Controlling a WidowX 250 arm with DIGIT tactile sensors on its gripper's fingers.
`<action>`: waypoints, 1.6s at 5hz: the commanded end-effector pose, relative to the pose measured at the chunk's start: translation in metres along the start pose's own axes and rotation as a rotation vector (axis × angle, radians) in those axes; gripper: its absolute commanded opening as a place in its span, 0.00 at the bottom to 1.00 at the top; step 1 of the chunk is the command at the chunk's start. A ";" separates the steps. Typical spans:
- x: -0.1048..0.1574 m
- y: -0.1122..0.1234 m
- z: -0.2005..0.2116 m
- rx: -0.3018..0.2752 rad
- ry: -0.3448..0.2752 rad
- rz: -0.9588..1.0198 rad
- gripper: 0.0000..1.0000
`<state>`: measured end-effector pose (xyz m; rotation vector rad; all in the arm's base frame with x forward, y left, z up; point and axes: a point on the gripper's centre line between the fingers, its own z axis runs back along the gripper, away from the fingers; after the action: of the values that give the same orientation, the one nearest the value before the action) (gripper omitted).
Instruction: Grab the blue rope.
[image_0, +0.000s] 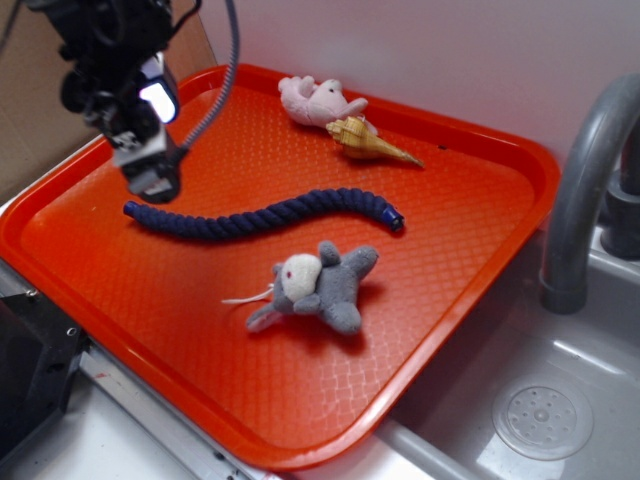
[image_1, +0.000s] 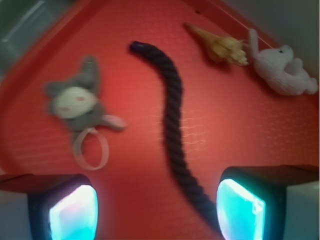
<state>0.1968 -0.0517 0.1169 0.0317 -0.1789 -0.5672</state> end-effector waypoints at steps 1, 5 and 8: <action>0.005 0.017 -0.030 0.001 0.013 0.011 1.00; -0.001 0.006 -0.111 -0.048 0.190 -0.055 1.00; -0.007 0.004 -0.118 -0.070 0.193 -0.090 0.00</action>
<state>0.2205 -0.0506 0.0070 0.0295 0.0175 -0.6531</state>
